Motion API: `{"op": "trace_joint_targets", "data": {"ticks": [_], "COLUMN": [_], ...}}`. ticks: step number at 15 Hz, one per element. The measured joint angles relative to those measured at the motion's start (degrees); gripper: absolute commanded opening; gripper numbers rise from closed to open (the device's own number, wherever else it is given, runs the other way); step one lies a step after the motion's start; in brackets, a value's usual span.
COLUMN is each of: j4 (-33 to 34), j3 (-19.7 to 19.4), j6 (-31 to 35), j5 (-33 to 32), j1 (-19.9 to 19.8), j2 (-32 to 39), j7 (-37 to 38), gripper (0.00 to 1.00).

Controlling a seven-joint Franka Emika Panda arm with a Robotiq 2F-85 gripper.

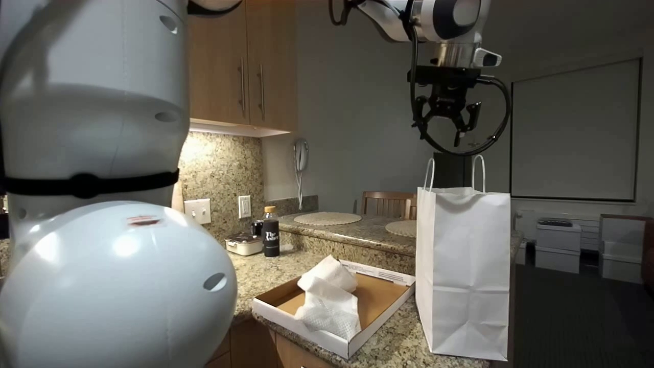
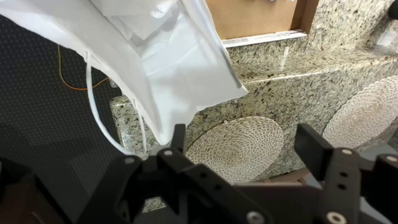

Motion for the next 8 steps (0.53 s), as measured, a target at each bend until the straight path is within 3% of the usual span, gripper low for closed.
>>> {"op": "trace_joint_targets", "data": {"ticks": [2,4,6,8], "j4": [0.2,1.2,1.9,1.4], "j3": [0.2,0.3,0.9,2.3], "j6": [-2.9,-10.5,-17.5,-20.3], "j5": [-0.3,-1.4,-4.2,-7.8], "j1": [0.0,0.0,0.2,1.0], "j2": [0.0,-0.1,-0.9,-2.5], "j7": [-0.6,-1.9,-3.0,-4.7], "gripper": [1.00,1.00,1.00,1.00]}}
